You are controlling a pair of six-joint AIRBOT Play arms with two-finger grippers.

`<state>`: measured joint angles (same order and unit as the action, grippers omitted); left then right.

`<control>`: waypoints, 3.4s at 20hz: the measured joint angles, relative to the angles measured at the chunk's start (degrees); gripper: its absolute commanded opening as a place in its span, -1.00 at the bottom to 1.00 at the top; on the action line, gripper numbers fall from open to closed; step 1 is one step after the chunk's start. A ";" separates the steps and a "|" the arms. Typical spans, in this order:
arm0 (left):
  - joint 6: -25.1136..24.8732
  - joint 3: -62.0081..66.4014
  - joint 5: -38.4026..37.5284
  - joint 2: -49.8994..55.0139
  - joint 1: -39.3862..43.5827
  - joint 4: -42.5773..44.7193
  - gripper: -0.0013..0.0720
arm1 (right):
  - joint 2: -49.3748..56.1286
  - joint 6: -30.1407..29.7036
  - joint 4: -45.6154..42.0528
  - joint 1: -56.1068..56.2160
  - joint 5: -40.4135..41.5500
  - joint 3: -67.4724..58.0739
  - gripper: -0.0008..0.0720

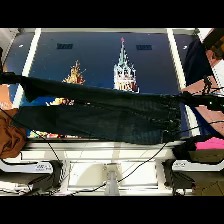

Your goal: Fold the clothes and pants, and hang the long-sleeved shirts on hangers.

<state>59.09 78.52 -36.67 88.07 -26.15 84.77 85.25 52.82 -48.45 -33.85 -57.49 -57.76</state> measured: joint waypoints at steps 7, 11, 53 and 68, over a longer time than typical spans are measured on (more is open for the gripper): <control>-0.02 0.00 12.20 3.13 0.94 0.00 -0.89 | 0.00 0.00 0.07 0.00 1.27 0.00 -0.88; -0.02 0.00 15.23 5.46 1.36 0.04 -0.89 | 0.00 0.00 0.04 0.02 2.23 0.00 -0.88; 19.32 0.00 -9.40 0.39 5.49 0.02 0.94 | 0.39 2.32 5.25 4.98 38.66 -6.97 -0.88; 22.38 -2.45 -39.52 5.18 -6.78 -18.60 0.72 | 1.99 2.43 3.67 6.71 40.00 -7.58 -0.88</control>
<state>81.47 76.07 -76.18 93.25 -32.93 66.17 87.24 55.24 -44.77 -27.14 -17.50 -65.34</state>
